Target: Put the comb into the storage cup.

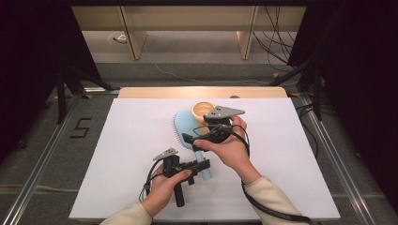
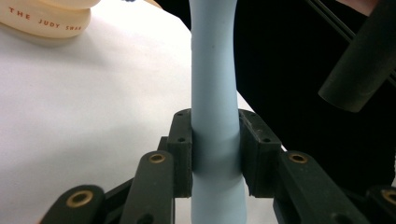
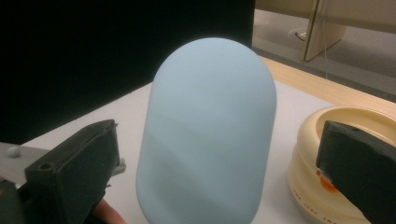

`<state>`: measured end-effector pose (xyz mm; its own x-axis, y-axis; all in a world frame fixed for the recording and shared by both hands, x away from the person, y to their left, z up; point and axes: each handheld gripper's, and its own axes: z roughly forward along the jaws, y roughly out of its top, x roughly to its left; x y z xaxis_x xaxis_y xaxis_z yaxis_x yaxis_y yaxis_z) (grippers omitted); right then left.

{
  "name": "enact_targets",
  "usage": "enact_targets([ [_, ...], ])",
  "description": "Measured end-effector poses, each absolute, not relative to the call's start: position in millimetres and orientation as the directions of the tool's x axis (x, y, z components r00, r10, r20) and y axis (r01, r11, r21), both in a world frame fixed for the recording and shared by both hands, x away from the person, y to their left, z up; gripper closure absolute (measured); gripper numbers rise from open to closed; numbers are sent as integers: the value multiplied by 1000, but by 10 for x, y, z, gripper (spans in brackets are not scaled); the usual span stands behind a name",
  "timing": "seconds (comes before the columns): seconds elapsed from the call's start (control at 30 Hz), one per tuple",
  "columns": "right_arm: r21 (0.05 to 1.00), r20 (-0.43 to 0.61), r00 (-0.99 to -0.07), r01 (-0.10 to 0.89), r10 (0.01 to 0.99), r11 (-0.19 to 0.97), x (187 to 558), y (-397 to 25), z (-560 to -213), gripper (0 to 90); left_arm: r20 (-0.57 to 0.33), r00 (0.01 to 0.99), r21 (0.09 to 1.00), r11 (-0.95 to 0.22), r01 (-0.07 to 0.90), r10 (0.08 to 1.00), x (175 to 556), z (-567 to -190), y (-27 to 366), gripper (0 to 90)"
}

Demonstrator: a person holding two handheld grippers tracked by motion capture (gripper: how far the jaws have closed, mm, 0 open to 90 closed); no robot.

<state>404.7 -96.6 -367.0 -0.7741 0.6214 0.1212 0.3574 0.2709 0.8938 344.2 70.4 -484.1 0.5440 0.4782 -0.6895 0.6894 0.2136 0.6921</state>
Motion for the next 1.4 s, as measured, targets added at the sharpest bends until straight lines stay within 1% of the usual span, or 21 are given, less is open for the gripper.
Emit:
enact_targets([
  [0.3, 885, 131, -755, 381, 643, 266, 4118, -835, -3707, 2, -687, 545, 693, 208, 690, 480, 3440, -4844, 702, 676],
  [0.57, 877, 139, -757, 393, 638, 276, 4150, -762, -3716, 2, -686, 548, 694, 203, 691, 479, 3439, -4845, 700, 675],
  [1.4, 849, 149, -737, 437, 660, 297, 4234, -671, -3803, 2, -681, 552, 697, 195, 690, 481, 3433, -4854, 691, 676],
])
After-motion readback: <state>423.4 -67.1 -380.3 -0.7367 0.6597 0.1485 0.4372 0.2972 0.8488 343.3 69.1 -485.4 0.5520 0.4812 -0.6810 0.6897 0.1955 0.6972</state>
